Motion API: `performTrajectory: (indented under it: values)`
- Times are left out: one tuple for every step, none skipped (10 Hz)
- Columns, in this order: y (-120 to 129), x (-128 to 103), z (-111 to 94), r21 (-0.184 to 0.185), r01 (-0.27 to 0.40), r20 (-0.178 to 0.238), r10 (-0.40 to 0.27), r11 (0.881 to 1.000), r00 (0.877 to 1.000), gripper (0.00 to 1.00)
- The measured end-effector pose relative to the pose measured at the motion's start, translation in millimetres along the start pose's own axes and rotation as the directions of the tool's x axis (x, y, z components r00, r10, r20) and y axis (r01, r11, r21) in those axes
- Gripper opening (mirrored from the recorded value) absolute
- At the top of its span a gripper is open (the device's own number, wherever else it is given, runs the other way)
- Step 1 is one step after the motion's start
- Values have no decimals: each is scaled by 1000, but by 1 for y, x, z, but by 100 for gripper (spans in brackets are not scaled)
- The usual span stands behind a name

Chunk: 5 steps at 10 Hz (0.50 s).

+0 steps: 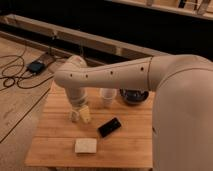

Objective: Knock the bottle over

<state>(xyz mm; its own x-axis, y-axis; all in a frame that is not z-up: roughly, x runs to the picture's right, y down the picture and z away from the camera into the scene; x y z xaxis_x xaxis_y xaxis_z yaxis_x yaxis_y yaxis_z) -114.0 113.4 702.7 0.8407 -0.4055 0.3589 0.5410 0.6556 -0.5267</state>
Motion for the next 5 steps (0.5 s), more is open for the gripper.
performTrajectory:
  values:
    - [11, 6, 0, -10, -10, -3, 10, 1000, 1000, 80]
    - [21, 13, -1, -17, -23, -6, 23, 1000, 1000, 80]
    - [32, 22, -3, -23, -49, -9, 49, 999, 999, 80]
    - [36, 26, -4, -22, -66, -10, 66, 998, 998, 80]
    - [37, 33, -6, -13, -91, -7, 91, 996, 996, 80]
